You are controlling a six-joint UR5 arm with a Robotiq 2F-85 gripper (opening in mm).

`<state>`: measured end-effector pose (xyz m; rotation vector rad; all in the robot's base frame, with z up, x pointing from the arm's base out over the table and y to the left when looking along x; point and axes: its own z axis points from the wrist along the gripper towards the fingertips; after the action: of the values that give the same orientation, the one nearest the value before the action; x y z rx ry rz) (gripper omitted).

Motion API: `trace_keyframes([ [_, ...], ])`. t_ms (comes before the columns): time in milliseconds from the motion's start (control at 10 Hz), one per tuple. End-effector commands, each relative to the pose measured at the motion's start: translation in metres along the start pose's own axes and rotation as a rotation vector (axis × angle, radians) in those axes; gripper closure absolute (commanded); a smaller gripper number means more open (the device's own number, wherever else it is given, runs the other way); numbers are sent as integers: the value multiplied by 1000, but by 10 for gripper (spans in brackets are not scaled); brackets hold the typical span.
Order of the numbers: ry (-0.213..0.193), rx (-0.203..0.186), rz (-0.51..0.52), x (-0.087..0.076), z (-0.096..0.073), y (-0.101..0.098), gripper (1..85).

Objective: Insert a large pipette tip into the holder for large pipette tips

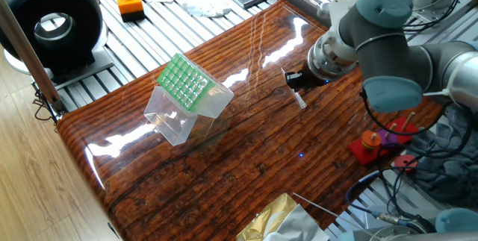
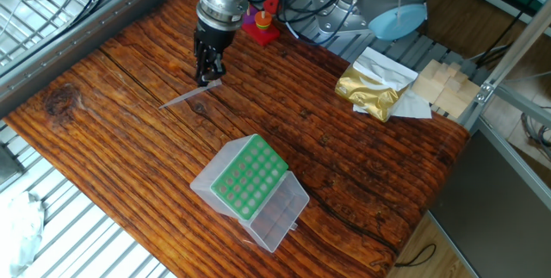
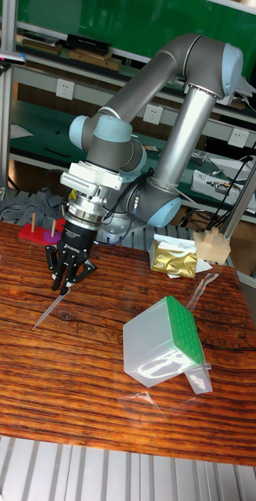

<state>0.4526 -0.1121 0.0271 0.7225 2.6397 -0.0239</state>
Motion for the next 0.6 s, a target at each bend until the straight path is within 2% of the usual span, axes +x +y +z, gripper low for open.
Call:
trace_keyframes([
  [0, -7, -11, 6, 6, -2, 3, 580],
  [500, -15, -8, 11, 11, 8, 11, 567],
])
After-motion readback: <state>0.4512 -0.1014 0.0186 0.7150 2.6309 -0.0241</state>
